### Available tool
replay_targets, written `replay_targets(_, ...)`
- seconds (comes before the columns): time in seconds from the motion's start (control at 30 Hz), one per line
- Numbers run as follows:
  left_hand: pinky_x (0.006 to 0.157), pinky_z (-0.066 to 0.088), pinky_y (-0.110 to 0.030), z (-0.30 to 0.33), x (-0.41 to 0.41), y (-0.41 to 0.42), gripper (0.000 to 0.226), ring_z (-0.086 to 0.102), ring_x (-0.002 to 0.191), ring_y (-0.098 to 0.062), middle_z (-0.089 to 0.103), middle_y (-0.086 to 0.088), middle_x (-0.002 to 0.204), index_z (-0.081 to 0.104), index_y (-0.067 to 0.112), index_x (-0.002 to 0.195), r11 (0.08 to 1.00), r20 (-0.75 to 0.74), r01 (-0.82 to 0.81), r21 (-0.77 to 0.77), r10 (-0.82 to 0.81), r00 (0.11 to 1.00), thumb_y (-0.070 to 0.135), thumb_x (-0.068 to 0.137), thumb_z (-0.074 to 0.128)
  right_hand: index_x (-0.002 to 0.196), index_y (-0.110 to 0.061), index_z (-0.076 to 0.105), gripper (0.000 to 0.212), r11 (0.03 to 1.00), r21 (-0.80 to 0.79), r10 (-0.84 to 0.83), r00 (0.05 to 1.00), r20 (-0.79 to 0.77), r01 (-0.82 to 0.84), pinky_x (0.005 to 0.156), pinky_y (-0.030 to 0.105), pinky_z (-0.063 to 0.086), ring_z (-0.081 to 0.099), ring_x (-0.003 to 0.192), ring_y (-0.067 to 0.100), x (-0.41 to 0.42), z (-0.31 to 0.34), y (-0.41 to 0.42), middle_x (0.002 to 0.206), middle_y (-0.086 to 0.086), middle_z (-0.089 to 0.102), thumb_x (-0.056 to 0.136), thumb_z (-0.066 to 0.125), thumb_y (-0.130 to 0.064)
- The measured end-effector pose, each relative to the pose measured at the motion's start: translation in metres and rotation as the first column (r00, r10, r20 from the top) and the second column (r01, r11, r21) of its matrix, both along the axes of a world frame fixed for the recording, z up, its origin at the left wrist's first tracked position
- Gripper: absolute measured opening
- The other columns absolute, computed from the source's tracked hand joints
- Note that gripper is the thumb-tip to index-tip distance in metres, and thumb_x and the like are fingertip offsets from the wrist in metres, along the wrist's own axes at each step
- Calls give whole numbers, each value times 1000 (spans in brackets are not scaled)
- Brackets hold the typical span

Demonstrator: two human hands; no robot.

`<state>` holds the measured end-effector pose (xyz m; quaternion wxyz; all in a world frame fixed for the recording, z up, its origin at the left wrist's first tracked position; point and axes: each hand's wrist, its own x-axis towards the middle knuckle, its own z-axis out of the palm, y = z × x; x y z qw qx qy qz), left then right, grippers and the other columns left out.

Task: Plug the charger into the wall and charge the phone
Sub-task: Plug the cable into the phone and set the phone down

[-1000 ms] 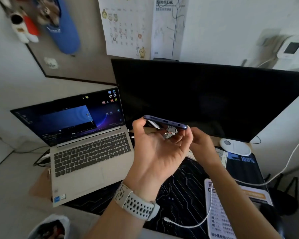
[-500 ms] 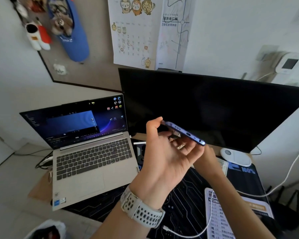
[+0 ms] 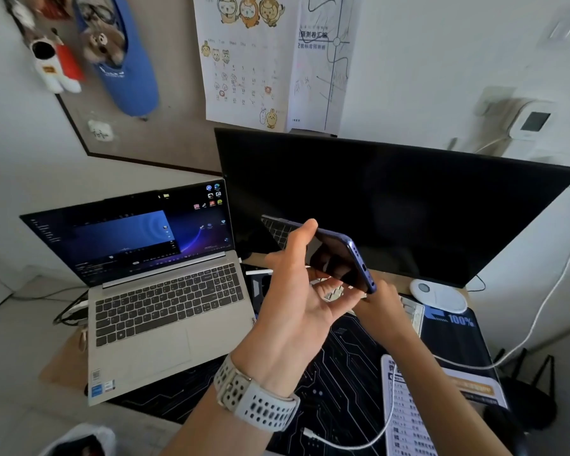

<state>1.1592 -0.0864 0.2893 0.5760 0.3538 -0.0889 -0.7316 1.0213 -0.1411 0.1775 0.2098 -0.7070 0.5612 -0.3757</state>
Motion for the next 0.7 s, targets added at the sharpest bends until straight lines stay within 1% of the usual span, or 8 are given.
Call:
replay_targets(0.07,59,58,-40,-2,3,0,42,61,90,-27,56,-15,94,52,10,101,999,-48,35,0,-35,998,42,79,67,56,-41,36,61,1000,9,4,1000,-15,-4,51,-1,38,53,55,-17,-1,-3,0,57,-18,43,77,57,12)
replay_targets(0.13,64,58,-43,-4,7,0,44,62,103,-32,57,-17,102,54,9,97,995,-107,101,-3,-100,989,44,77,68,62,-44,38,57,1000,26,17,998,-63,-15,54,1,39,52,52,-5,-2,-5,0,61,-19,47,80,56,7)
replay_targets(0.2,65,58,-42,-6,9,0,47,58,113,-34,55,-19,111,58,7,97,988,-135,155,-18,-156,978,46,72,68,66,-45,38,55,999,38,28,994,-108,-24,52,1,38,49,50,-4,-1,-7,1,61,-19,46,81,55,5)
replay_targets(0.33,58,57,-37,-6,11,0,48,54,96,-31,48,-17,106,55,9,97,981,-177,192,-23,-193,965,48,70,66,71,-37,45,42,998,55,35,992,-121,-28,53,5,40,51,52,-4,0,-13,3,62,-20,47,81,55,3)
replay_targets(0.43,57,58,-35,-4,13,-1,52,51,84,-27,46,-16,102,52,9,100,969,-340,245,-12,-234,911,47,69,69,72,-38,45,36,995,104,30,985,-172,-12,47,9,37,48,60,-7,-1,-19,1,66,-23,49,85,54,-6)
replay_targets(0.5,56,59,-34,-3,13,-1,57,50,81,-26,44,-16,101,49,8,102,957,-441,287,-34,-272,855,47,66,71,72,-36,46,33,992,127,42,978,-205,-16,54,8,42,50,62,-5,-1,-22,1,69,-23,50,87,53,-8)
replay_targets(0.6,53,59,-34,-4,12,0,62,50,77,-26,41,-15,99,43,9,105,947,-489,314,-67,-305,817,50,67,70,83,-28,53,21,990,140,48,981,-187,-22,55,17,47,62,67,14,-1,-26,1,76,-13,60,88,53,-7)
replay_targets(0.7,56,60,-35,-3,11,-1,60,45,83,-22,33,-11,110,38,11,106,948,-543,304,-96,-306,782,51,71,68,83,-30,51,22,993,116,44,986,-162,-25,55,31,48,60,65,23,-1,-28,-1,74,-8,59,88,54,-8)
